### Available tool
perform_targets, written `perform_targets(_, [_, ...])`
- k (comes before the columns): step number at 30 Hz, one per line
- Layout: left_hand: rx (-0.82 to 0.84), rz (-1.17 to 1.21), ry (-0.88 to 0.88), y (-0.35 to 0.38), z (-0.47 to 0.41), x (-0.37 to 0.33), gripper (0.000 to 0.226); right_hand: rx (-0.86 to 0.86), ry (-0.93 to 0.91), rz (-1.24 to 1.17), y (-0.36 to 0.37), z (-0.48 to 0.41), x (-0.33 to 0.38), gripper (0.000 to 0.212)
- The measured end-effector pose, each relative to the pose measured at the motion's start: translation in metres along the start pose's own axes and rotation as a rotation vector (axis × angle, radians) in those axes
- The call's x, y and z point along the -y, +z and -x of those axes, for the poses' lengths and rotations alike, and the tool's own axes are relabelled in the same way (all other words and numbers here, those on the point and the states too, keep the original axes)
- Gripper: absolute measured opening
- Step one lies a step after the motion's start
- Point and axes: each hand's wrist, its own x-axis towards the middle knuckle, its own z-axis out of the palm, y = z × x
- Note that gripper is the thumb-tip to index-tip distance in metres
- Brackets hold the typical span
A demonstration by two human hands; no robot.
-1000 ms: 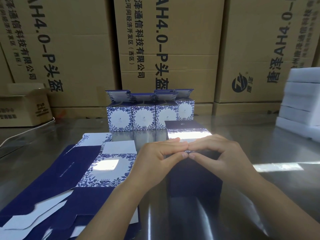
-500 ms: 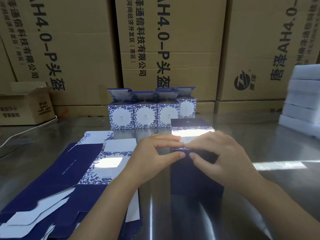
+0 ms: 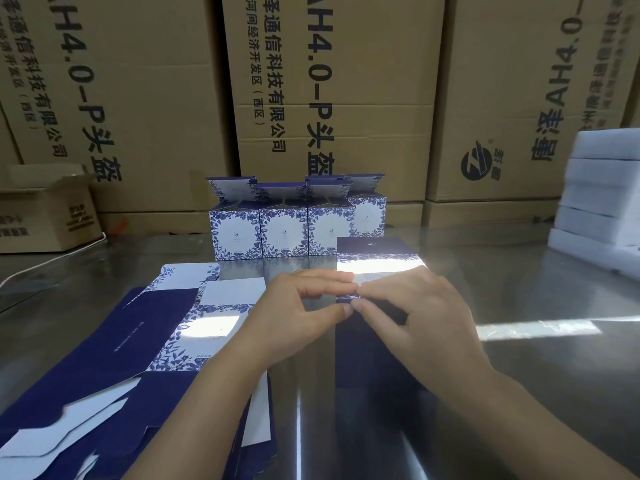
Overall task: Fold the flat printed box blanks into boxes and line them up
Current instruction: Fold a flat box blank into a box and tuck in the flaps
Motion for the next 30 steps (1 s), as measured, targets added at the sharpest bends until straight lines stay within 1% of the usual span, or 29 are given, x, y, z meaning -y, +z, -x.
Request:
perform_targets(3, [0.012,-0.016,-0.002,-0.0002,0.0004,-0.0006,0.028,-0.03,-0.024,0.015,0.001,-0.0005,0.0006,0.016])
perform_targets(7, [0.008,-0.045,0.002,-0.0013,0.0,0.0007,0.031,-0.068,-0.045,0.013,0.0018,-0.0005,-0.0001,0.015])
perform_targets(15, [-0.012,-0.06,0.001,0.0004,-0.0011,0.0047,0.03,-0.134,-0.13,0.033,0.0076,-0.0011,-0.0016,0.004])
perform_targets(19, [-0.021,-0.054,0.004,0.0013,-0.0013,0.0053,0.028,-0.124,-0.154,0.037,0.0081,-0.0025,-0.0036,0.014])
perform_targets(22, [-0.023,-0.049,0.002,0.002,-0.002,0.0056,0.028,-0.113,-0.151,0.041,0.0069,-0.0028,-0.0044,0.009])
perform_targets(30, [-0.015,-0.037,-0.001,0.0004,-0.0018,0.0051,0.03,-0.097,-0.19,0.065,-0.0013,-0.0044,-0.0092,0.021])
